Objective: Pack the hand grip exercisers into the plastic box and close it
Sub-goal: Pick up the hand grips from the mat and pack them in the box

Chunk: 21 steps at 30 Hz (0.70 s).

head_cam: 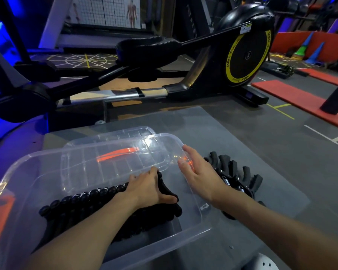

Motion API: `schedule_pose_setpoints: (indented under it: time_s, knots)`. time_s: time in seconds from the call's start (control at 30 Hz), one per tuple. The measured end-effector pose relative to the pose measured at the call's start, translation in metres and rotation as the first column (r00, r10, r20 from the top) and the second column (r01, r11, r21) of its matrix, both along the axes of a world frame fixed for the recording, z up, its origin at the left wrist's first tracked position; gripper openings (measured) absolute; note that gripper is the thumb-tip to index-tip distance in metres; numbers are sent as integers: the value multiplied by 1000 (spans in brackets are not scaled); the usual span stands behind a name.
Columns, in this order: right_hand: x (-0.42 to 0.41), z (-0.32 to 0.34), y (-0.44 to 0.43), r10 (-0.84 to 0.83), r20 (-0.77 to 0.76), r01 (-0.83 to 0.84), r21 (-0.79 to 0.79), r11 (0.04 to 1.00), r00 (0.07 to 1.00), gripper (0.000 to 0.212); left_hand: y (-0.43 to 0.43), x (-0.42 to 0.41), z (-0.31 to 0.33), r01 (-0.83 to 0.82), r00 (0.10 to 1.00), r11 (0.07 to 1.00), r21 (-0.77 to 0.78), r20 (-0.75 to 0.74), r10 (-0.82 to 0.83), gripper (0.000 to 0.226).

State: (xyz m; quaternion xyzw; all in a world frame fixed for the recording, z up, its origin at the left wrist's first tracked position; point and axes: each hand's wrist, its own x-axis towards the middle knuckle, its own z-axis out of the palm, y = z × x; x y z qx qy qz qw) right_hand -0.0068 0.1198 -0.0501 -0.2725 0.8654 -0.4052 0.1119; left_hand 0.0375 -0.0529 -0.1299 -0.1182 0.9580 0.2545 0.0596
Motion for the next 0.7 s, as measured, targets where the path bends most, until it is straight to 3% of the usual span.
schedule_pose_setpoints:
  time_s: [0.53,0.7]
  knots:
    - [4,3,1,-11,-1,11,12,1000,1000,58,14,3,-2,43,998,989,-139,51,-37,96]
    - [5,3,1,-10,-11,11,23,1000,1000,58,15,8,-8,52,998,986,-159,-27,-57,95]
